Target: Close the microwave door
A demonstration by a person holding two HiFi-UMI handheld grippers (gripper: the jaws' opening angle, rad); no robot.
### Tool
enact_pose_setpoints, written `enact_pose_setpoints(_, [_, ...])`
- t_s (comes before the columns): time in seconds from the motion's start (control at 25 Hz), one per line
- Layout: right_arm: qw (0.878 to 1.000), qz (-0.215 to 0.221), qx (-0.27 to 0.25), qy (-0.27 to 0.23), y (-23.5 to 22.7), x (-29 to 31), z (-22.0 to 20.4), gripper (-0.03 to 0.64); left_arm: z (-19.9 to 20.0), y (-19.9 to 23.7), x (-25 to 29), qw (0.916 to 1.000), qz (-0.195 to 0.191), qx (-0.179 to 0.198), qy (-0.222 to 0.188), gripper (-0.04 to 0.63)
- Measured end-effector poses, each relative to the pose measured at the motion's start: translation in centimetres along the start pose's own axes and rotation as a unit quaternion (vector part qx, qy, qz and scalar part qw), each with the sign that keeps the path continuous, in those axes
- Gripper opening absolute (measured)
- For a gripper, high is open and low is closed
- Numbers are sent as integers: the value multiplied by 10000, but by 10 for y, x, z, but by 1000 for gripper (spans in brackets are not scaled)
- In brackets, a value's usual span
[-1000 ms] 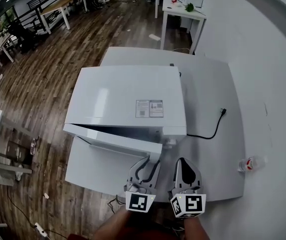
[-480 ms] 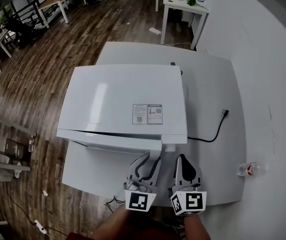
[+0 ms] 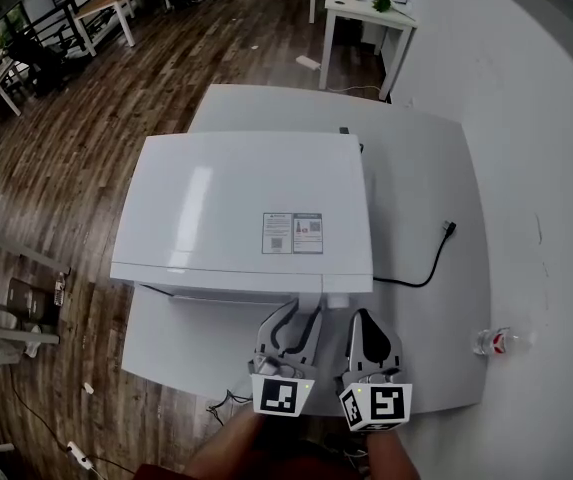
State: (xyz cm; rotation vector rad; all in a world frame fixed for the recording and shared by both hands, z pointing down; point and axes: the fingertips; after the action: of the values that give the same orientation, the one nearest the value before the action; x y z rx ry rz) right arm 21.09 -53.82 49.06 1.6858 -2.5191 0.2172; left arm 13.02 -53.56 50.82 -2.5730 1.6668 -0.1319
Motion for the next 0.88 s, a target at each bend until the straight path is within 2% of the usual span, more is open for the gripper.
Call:
enact_pose_setpoints(0.4, [10000,-28,-18,-56,6,-9,3,28,2,-1,-6,10000,-58,-31,9,137])
enact_pose_setpoints(0.6, [9999,-19,-16,-124,16,-22,9,28,2,-2,-26,10000,-14,-16,62,137])
enact_pose_setpoints(0.88, [9993,115,5,-344,40,-47,18,28,25,5,-67,9996,192,134,-174,126])
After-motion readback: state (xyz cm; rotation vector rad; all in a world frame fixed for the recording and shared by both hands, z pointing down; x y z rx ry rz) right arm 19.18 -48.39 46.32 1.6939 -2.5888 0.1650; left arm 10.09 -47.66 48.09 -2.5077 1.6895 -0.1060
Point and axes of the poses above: the fingertips, and each gripper's own axes: x forward along the fingers, y to its left, z out of its top, and after that the axes turned 3 degrees about -z, right-handed
